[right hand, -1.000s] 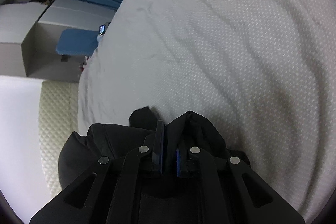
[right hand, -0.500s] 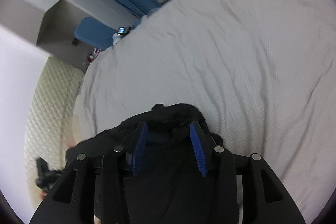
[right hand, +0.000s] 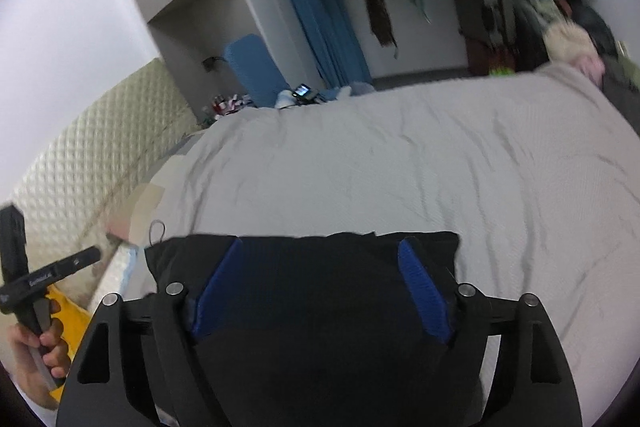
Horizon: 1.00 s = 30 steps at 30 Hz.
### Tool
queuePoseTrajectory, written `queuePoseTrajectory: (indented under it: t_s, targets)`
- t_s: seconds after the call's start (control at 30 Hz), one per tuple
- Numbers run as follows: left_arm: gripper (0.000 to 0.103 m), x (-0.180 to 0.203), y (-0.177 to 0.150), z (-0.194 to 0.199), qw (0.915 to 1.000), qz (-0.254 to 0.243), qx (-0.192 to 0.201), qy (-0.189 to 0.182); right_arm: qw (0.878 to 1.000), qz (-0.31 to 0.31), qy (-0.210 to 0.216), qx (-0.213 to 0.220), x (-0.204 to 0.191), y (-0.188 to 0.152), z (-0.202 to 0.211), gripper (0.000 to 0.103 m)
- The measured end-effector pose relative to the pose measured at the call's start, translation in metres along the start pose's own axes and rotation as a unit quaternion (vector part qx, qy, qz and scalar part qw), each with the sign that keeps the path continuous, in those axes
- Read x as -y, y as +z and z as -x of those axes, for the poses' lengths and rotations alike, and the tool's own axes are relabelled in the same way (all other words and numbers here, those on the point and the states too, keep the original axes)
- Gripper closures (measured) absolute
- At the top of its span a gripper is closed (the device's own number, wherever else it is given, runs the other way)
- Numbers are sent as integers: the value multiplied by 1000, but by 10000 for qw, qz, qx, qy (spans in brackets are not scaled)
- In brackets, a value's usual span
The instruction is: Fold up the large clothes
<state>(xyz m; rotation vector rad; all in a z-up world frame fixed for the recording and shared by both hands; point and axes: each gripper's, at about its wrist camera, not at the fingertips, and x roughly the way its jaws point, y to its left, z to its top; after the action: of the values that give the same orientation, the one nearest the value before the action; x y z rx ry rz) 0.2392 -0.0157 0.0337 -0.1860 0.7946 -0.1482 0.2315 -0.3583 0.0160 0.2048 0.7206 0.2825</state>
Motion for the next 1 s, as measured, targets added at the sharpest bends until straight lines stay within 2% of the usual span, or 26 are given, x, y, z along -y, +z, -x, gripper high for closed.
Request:
queuePoseTrajectory:
  t_s: [0.2, 0.3, 0.43, 0.6, 1.0]
  targets:
    - [42, 26, -51, -69, 9986, -397, -230, 267, 9991, 368, -202, -96, -21, -56, -48, 17]
    - [42, 28, -62, -84, 9977, -493, -119, 440, 9981, 518, -296, -151, -18, -72, -71, 17]
    - [42, 29, -68, -98, 9969, -540, -68, 562, 9983, 475, -317, -94, -13, -71, -81, 15]
    - [42, 30, -61, -123, 9964, -600, -254, 550, 9984, 417, -341, -152, -9, -69, -96, 9]
    - [41, 7, -45, -173, 9984, -306, -386, 260, 9985, 327, -280, -338, -1, -57, -140, 0]
